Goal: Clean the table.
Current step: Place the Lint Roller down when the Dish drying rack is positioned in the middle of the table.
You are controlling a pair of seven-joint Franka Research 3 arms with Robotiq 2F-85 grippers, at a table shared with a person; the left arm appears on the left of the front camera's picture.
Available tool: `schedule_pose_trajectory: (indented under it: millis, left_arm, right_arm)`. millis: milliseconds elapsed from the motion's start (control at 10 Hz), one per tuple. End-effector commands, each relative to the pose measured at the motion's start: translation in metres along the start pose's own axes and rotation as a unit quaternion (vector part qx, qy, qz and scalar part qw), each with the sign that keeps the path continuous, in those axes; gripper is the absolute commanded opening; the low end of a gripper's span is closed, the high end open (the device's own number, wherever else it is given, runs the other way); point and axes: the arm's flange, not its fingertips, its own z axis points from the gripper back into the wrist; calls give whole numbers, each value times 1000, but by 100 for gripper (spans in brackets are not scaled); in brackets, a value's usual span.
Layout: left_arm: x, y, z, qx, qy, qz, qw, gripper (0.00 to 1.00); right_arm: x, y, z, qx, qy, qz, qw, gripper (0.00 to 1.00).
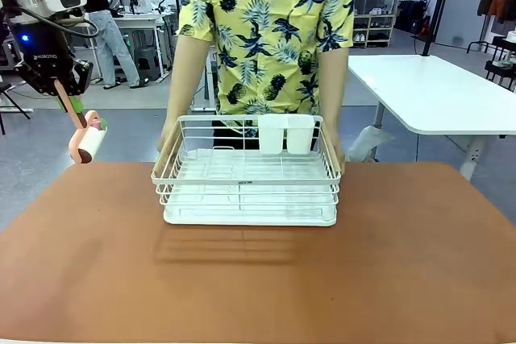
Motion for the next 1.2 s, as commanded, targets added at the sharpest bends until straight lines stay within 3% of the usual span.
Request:
schedule_pose_trajectory:
  millis: [0,1100]
  left_arm:
    - [3,1,5,16,5,8,1000,21]
    - [3,1,5,16,5,8,1000,21]
  right_arm:
    - [-2,3,0,10,-5,2,1000,100]
    - [-2,3,0,10,-5,2,1000,100]
